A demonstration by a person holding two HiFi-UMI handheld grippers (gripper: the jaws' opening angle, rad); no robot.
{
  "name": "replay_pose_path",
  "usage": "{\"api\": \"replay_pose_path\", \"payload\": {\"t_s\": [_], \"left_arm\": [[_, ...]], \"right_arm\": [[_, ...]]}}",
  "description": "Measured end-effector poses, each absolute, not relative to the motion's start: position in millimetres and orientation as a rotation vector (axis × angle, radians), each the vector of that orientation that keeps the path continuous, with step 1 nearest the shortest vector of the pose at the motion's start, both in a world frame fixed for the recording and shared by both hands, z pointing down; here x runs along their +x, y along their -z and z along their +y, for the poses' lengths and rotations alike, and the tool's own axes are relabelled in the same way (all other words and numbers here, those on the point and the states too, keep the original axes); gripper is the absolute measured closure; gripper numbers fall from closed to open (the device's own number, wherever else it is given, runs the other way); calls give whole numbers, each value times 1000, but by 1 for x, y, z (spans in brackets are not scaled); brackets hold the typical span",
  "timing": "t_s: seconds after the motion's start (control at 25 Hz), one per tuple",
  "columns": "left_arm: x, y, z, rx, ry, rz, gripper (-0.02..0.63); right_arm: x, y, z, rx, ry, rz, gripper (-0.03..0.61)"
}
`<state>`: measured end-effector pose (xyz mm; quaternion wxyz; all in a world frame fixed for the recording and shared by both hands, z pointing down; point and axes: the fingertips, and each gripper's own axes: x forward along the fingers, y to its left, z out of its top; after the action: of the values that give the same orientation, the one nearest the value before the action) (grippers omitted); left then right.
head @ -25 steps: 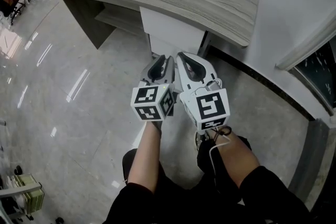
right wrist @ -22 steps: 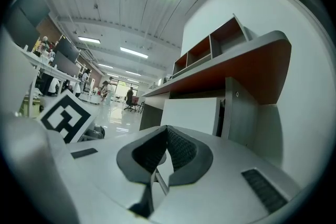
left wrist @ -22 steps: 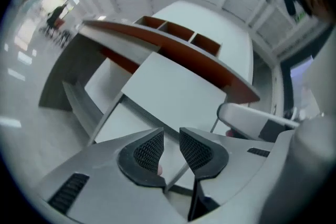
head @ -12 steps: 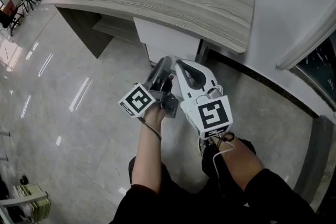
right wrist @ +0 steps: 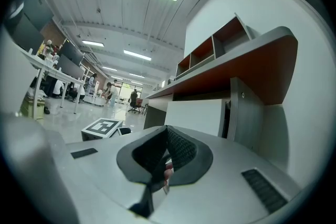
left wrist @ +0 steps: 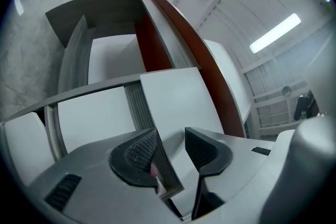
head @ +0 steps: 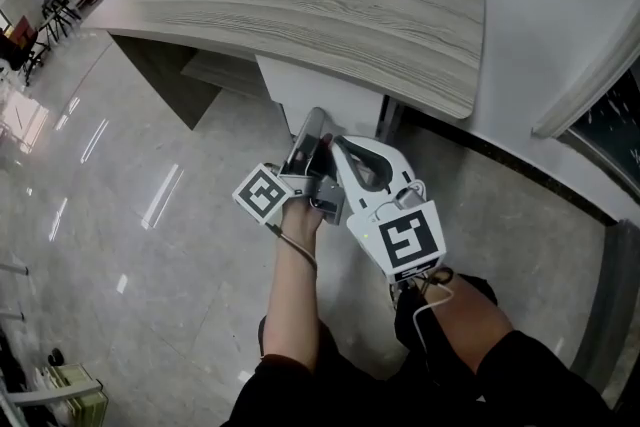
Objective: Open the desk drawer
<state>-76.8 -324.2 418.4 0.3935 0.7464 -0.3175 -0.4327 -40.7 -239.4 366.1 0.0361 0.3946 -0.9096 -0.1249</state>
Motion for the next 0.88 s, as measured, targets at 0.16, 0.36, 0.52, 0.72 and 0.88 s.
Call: {"api": "replay_pose_path", "payload": {"t_s": [0.16,0.36,0.52,0.72,0.88], "left_arm": [[-81,-416,-327,1870,1172,-719,440],[-84,-417,-330,1878,1249,-649,436],[-81,-415,-330,1856,1340,-545,440],[-80,-416,-330,1865,1362,-566,449],[-81,-417,-327,1873,1359,-595,456]], "right_arm": [[-42,-367,-240,1199,382,-2786,572],[-41,-371,-242,1196,354,-2788,572],[-43,-371,-240,1164,389,-2778,572],[-47,-369,-240,1164,398,-2784,572],[-48,-372,-241,1180,360,-2774,572]]}}
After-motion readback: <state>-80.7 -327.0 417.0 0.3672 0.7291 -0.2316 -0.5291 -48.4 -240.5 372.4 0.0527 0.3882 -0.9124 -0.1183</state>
